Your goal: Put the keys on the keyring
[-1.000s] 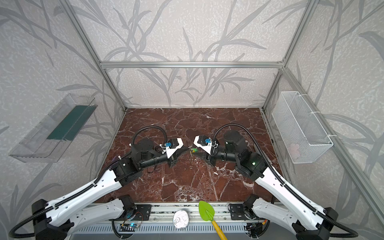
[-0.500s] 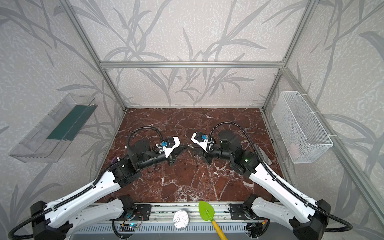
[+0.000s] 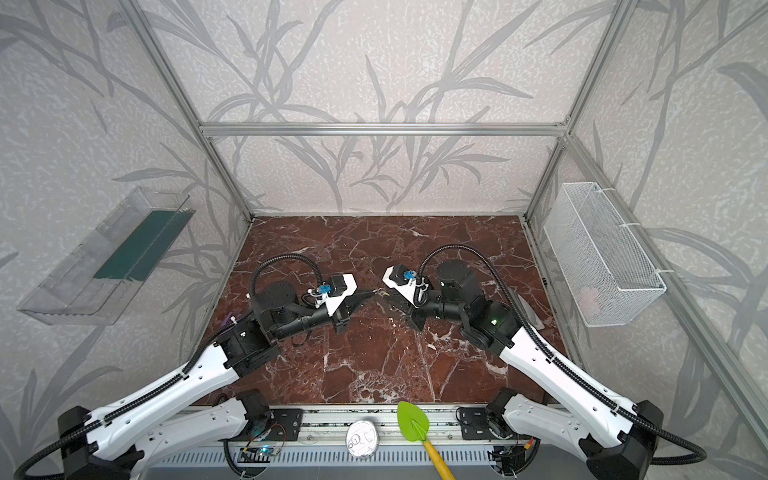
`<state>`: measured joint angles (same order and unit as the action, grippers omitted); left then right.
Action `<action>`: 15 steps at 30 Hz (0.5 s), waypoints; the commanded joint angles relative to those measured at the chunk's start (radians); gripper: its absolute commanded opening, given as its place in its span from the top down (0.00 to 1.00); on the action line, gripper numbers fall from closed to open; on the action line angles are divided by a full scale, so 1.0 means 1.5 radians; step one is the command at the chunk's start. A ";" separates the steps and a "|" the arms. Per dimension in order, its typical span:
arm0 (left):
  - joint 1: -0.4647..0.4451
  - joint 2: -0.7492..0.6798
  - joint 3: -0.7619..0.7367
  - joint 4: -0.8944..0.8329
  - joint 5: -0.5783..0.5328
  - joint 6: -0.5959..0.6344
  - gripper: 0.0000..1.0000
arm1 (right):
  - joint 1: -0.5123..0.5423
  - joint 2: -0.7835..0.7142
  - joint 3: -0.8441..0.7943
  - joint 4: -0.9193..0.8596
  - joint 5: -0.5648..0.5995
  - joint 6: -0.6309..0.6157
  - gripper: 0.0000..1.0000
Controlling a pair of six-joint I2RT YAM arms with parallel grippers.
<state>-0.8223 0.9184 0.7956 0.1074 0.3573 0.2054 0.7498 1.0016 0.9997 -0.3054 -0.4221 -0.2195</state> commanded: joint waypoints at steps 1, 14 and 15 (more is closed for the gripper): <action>0.009 -0.016 -0.003 0.029 0.015 0.000 1.00 | 0.002 -0.018 0.027 -0.030 -0.010 -0.012 1.00; 0.048 -0.024 -0.011 0.094 0.131 -0.048 1.00 | 0.001 0.033 0.069 -0.125 -0.118 -0.049 1.00; 0.051 -0.026 -0.013 0.103 0.139 -0.056 1.00 | 0.001 0.037 0.068 -0.126 -0.125 -0.050 1.00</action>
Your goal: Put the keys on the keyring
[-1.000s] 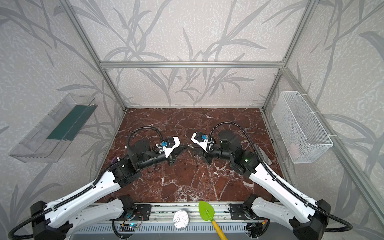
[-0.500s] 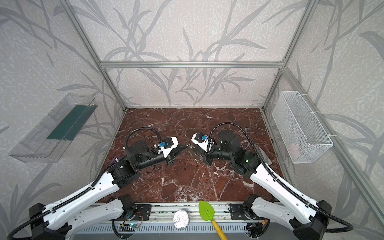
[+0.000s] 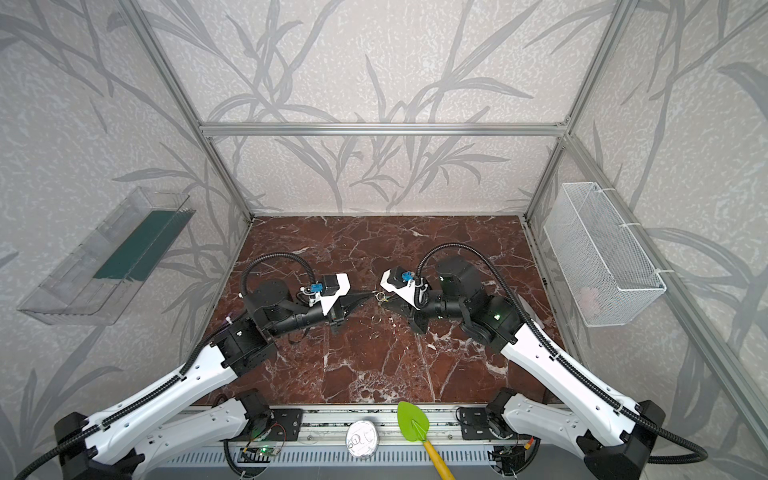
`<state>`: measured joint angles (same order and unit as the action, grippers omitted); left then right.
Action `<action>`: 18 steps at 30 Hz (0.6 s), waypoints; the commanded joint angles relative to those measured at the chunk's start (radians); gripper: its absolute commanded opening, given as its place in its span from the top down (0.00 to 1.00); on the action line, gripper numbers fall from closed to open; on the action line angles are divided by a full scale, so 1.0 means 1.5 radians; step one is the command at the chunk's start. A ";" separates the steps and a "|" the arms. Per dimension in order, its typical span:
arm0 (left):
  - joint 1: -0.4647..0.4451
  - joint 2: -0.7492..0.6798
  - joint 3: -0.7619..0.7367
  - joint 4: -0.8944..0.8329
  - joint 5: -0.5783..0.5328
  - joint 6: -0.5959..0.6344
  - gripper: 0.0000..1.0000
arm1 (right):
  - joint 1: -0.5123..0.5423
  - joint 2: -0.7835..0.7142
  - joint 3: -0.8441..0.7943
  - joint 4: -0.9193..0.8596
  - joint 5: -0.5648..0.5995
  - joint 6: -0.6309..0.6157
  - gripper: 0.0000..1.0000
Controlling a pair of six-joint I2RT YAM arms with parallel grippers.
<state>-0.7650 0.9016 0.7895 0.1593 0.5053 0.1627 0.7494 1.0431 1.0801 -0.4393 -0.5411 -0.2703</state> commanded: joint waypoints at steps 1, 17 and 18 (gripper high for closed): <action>0.016 -0.016 -0.012 0.076 0.047 -0.035 1.00 | 0.002 0.012 0.015 -0.037 -0.050 -0.016 1.00; 0.027 0.005 -0.067 0.232 0.106 -0.135 1.00 | 0.002 0.079 0.044 -0.040 -0.199 -0.050 1.00; 0.027 0.005 -0.072 0.241 0.106 -0.140 1.00 | 0.002 0.082 0.045 -0.040 -0.207 -0.052 1.00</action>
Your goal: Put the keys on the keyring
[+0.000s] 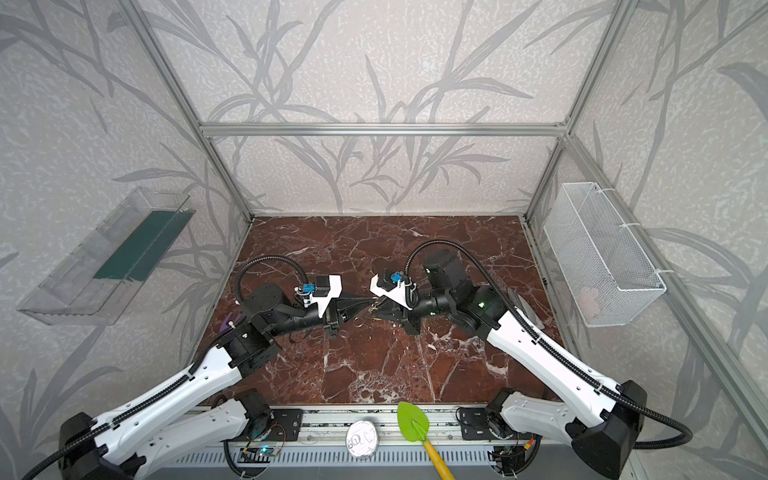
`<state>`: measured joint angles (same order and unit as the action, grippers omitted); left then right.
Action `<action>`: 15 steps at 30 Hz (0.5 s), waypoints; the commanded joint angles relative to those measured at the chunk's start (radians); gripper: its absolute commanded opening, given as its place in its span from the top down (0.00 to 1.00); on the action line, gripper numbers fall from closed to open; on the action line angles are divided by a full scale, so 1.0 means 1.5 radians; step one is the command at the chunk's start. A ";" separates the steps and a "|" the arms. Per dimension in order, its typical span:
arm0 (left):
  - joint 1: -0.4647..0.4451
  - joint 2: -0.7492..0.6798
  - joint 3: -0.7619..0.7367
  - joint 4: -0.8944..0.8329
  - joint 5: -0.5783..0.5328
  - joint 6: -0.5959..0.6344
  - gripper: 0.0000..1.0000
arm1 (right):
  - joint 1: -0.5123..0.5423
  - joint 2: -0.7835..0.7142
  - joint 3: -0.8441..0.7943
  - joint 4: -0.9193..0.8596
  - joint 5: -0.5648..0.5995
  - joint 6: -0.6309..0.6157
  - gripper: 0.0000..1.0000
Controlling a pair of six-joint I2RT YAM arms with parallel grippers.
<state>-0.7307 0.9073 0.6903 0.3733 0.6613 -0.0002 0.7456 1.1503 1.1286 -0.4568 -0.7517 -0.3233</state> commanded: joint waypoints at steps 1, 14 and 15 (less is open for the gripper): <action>0.004 0.003 -0.011 0.109 0.002 -0.038 1.00 | 0.004 0.013 0.015 -0.030 -0.076 -0.019 1.00; 0.006 -0.013 -0.050 0.162 -0.006 -0.060 1.00 | -0.017 -0.072 -0.051 0.034 0.018 0.021 0.71; 0.007 -0.015 -0.049 0.159 -0.005 -0.058 1.00 | -0.018 -0.082 -0.054 0.037 0.026 0.022 0.71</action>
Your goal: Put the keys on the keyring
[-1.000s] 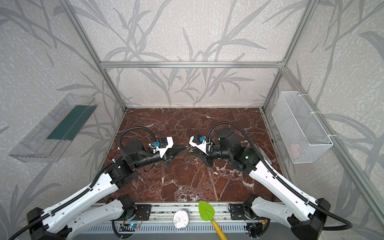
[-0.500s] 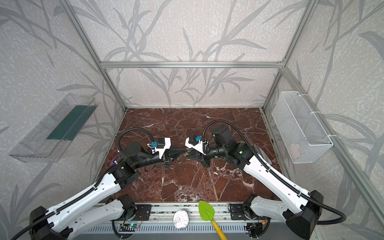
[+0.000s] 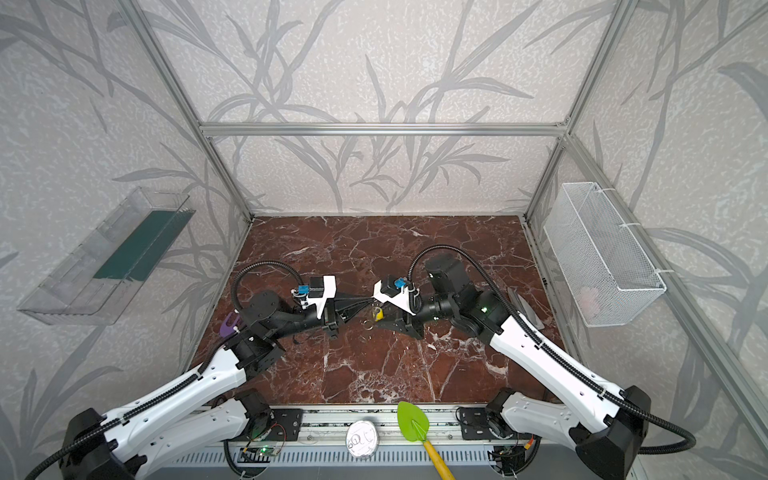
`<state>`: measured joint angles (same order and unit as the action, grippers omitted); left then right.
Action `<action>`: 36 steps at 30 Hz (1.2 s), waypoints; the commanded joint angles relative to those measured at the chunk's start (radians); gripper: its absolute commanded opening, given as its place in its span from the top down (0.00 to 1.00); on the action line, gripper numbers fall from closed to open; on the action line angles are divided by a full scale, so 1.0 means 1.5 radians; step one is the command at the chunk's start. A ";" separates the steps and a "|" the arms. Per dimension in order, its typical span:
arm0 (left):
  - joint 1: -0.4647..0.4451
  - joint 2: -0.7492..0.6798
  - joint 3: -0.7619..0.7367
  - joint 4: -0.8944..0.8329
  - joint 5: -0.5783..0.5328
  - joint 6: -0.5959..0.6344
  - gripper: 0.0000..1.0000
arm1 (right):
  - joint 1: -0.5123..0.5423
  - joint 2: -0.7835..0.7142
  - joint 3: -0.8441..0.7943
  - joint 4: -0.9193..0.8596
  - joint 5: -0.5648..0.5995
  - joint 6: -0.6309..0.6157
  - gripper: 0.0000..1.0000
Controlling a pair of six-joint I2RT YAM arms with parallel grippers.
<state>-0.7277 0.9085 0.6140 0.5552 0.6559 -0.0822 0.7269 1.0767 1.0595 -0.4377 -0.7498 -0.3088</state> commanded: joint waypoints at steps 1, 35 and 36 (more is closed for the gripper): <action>0.005 -0.017 0.003 0.037 -0.001 -0.003 1.00 | -0.006 -0.041 -0.010 0.027 0.030 0.013 0.71; 0.012 -0.002 0.030 -0.001 0.065 0.000 1.00 | -0.009 -0.029 0.031 0.119 0.026 0.022 0.90; 0.012 -0.001 0.031 -0.002 0.064 0.001 1.00 | -0.008 -0.027 0.033 0.117 0.023 0.022 0.92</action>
<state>-0.7128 0.9058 0.6201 0.5339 0.7326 -0.0814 0.7189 1.0294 1.0683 -0.2817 -0.6891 -0.2817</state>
